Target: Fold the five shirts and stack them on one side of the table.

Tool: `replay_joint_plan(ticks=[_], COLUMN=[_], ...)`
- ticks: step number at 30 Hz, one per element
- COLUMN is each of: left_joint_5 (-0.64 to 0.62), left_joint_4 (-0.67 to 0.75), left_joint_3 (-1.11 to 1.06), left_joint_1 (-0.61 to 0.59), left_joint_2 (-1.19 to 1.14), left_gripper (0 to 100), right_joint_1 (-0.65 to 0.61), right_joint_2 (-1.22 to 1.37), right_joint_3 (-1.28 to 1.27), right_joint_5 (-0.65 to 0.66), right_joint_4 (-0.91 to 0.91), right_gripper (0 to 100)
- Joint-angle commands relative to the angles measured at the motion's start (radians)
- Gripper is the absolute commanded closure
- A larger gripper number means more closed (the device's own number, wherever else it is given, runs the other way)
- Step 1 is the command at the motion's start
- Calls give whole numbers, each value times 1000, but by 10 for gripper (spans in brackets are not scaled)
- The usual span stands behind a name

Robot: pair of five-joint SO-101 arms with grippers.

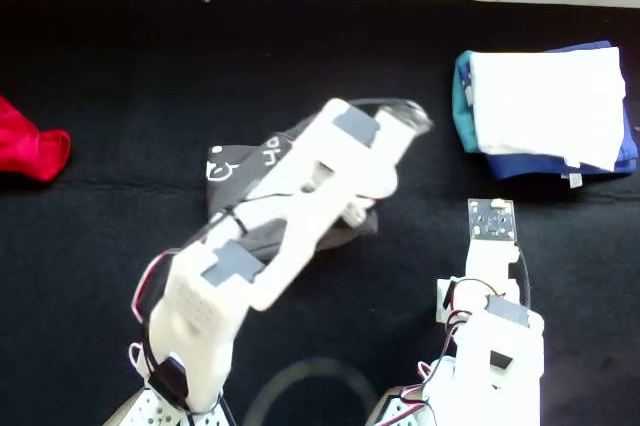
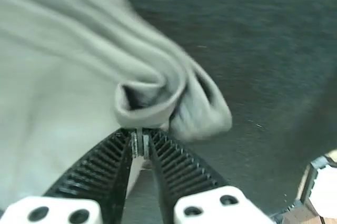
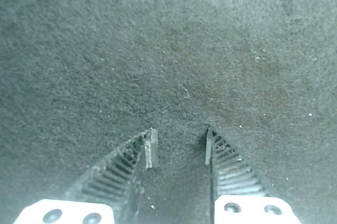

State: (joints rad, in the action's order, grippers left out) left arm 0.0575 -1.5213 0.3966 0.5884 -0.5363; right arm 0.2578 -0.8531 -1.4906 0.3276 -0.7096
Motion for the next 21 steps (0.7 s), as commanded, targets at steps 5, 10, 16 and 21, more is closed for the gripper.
replay_joint_plan(ticks=[5, 10, 16, 21], left_joint_5=[-8, -2, -2, -6], left_joint_4=[-89, -121, -40, 94], left_joint_3=[5, -4, -128, -206], left_joint_1=[39, -31, -111, -51], left_joint_2=[211, 361, 306, 225], left_gripper=[991, 991, 991, 991], right_joint_1=[5, 5, 5, 5], right_joint_2=[-1, -1, -1, -1], right_joint_3=[-18, -18, -18, -18], right_joint_5=[3, 3, 3, 3], right_joint_4=[21, 21, 21, 21], right_gripper=[837, 837, 837, 837])
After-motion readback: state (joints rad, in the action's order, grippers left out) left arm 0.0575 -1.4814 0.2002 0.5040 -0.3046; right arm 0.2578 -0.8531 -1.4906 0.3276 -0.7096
